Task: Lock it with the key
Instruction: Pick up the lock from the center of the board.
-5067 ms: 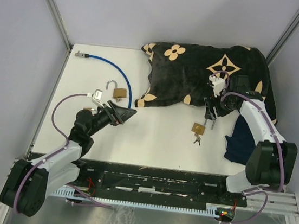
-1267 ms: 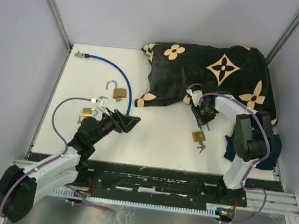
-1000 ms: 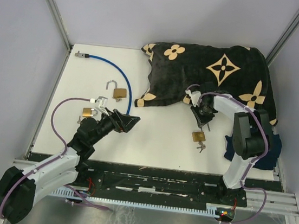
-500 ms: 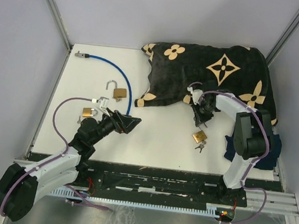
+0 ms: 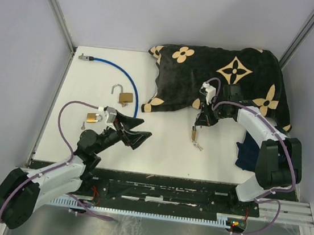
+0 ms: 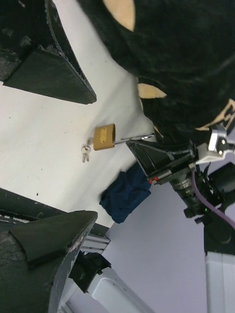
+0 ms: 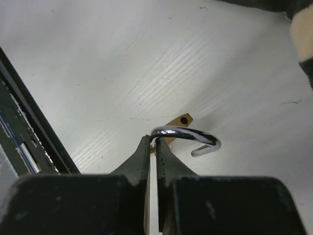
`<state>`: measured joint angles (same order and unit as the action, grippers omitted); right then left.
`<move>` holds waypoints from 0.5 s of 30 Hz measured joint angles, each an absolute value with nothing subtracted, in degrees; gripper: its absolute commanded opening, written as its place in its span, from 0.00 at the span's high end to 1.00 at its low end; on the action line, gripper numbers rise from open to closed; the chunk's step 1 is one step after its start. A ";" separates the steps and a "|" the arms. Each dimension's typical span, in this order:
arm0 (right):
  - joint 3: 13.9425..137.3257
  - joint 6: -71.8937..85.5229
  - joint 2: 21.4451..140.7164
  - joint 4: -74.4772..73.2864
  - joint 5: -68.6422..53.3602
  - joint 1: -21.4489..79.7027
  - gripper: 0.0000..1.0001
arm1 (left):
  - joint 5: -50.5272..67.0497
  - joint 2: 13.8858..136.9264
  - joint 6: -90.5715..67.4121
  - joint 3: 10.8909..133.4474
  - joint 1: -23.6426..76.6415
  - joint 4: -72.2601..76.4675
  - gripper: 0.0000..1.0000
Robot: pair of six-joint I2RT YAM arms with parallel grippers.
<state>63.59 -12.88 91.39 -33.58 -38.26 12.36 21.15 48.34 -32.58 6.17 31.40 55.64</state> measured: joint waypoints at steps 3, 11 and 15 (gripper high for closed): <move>62.37 -12.91 90.54 -31.97 -42.09 12.36 0.98 | 23.07 49.19 -27.14 6.17 32.71 59.22 0.05; 59.59 -12.62 87.74 -28.84 -45.30 12.36 0.98 | 25.63 61.80 -21.63 10.09 36.12 64.36 0.10; 59.02 -11.60 86.61 -27.07 -45.80 12.36 0.98 | 23.18 70.43 -21.89 13.32 39.70 67.66 0.11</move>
<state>59.02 -11.60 86.61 -27.07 -45.80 12.36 23.18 70.43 -21.89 13.32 39.70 67.66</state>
